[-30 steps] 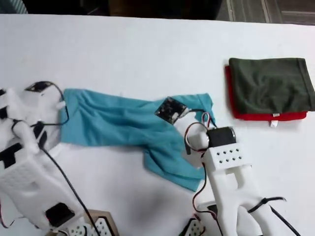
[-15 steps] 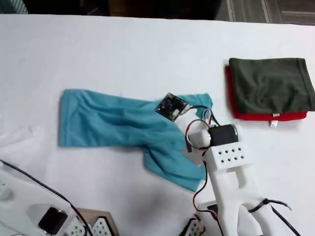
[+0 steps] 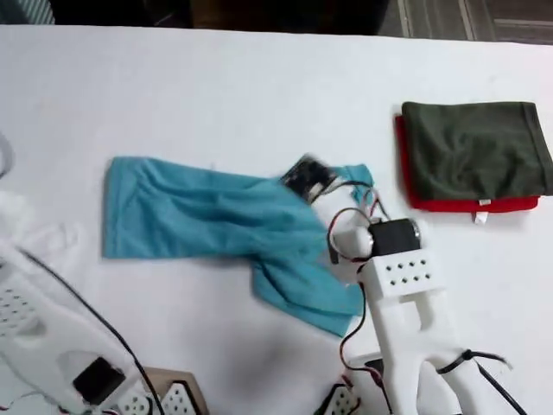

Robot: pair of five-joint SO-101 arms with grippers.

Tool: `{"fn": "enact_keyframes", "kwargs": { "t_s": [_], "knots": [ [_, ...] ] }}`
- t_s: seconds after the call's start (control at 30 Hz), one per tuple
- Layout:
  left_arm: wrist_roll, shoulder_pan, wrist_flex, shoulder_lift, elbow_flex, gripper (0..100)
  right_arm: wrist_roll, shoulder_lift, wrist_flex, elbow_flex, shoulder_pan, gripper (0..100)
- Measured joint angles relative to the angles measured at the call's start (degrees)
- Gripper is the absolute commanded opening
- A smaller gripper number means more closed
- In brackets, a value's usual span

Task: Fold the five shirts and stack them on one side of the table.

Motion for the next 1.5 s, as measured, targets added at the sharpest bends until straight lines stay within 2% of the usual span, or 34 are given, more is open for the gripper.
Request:
{"fn": "enact_keyframes", "kwargs": {
  "t_s": [0.13,0.23,0.37,0.57,1.07,1.27,1.5],
  "knots": [
    [0.79,11.16,0.0,-5.1,13.98,16,-6.68,0.0,-5.98,0.0,4.84,2.4],
    [4.57,19.43,-0.18,-5.98,22.24,16,-10.37,0.0,-9.05,0.0,8.7,2.4],
    [9.32,24.62,-4.22,-5.98,26.55,16,-11.96,0.0,-9.76,0.0,10.02,2.4],
    [13.19,24.97,-7.38,-1.41,26.64,16,-12.04,0.0,-10.11,0.0,10.02,2.4],
    [13.63,25.05,-11.43,0.09,27.16,16,-12.04,0.0,-10.02,0.0,10.64,2.4],
    [13.63,25.05,-13.71,0.09,27.34,2,-12.04,0.0,-7.12,0.0,10.55,2.4],
    [13.63,25.41,-16.0,5.19,27.34,7,-12.04,0.0,-4.84,0.0,10.55,2.4]
  ]
}}
